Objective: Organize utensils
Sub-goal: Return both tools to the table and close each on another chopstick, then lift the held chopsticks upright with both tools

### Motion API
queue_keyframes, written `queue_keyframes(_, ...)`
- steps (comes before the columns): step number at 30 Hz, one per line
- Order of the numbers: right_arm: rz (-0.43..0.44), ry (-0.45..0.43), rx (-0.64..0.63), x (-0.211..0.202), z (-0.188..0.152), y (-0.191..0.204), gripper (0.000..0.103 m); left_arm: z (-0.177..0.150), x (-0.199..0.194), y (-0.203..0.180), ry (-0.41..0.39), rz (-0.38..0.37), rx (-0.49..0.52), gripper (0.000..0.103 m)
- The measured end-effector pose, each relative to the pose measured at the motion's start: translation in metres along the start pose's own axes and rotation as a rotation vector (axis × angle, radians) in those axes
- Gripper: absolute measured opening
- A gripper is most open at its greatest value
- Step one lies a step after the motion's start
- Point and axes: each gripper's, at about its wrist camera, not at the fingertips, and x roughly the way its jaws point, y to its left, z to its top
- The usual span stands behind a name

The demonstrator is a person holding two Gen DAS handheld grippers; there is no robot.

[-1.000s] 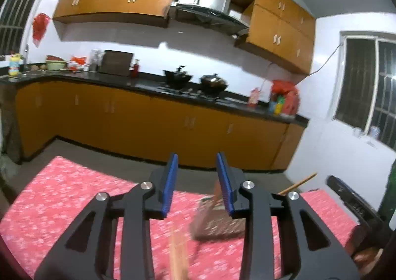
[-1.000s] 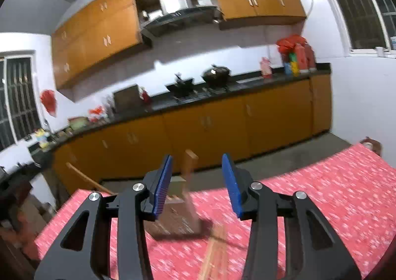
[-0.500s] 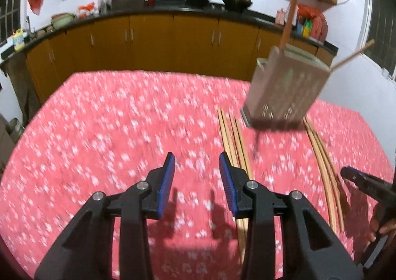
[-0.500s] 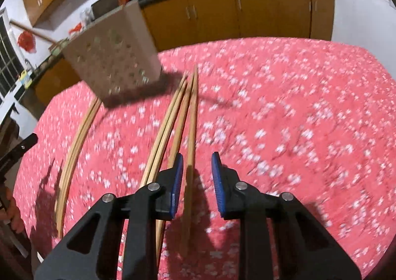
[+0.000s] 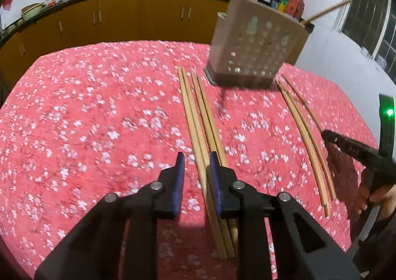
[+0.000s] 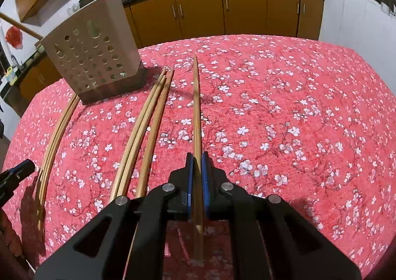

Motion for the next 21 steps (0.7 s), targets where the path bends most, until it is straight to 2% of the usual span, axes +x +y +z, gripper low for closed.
queue_keyframes(8,-0.007,-0.002,-0.014,-0.001,0.000,0.001,0.008,-0.003,0.012,-0.001,0.038,0.063,0.028,0.016)
queue_keyframes(17,-0.003,0.004,-0.036,-0.003,-0.003,0.004,0.008,-0.004,0.016,-0.007,0.029,0.106,0.063,0.014)
queue_keyframes(21,-0.013,-0.002,-0.060,-0.003,-0.004,0.006,0.008,0.001,0.019,-0.003,0.024,0.133,0.064,0.008)
